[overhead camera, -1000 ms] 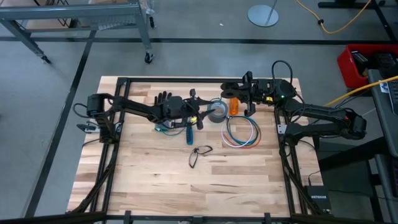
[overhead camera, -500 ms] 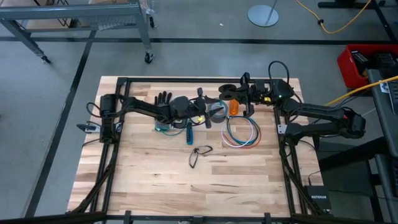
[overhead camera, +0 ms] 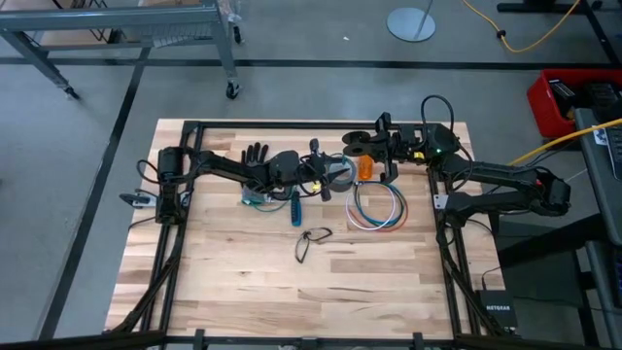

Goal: Coil cords
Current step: Coil the green wire onto the spool

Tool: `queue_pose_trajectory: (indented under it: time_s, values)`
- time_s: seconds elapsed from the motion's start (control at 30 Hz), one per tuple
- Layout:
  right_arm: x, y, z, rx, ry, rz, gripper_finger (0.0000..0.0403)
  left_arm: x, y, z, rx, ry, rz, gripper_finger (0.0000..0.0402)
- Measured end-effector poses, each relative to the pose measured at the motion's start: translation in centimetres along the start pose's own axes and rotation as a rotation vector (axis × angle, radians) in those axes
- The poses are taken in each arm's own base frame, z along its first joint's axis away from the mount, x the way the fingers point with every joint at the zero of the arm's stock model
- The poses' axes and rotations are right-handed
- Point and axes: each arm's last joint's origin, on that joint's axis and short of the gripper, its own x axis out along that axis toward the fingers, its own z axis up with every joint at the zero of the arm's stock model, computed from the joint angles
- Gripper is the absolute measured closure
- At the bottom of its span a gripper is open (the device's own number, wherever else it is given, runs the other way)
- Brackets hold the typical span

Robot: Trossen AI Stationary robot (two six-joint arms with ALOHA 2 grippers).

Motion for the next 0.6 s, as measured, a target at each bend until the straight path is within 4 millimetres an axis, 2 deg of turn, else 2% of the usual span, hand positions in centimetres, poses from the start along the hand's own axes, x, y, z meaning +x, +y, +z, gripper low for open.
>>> queue_pose_trajectory:
  time_s: [0.23,0.47,0.6]
  values:
    - [0.0,0.06,-0.01,0.0,0.004,0.022,0.0402,0.0,-0.03,-0.12,0.007,0.012,-0.003,0.039]
    - [-0.01,0.1,-0.17,0.007,0.021,0.044,0.0402,-0.05,0.05,-0.3,-0.024,0.052,0.062,0.0397]
    - [-0.07,0.22,-0.58,0.029,0.071,0.095,0.0402,-0.28,0.27,-0.43,-0.106,0.109,0.13,0.0399]
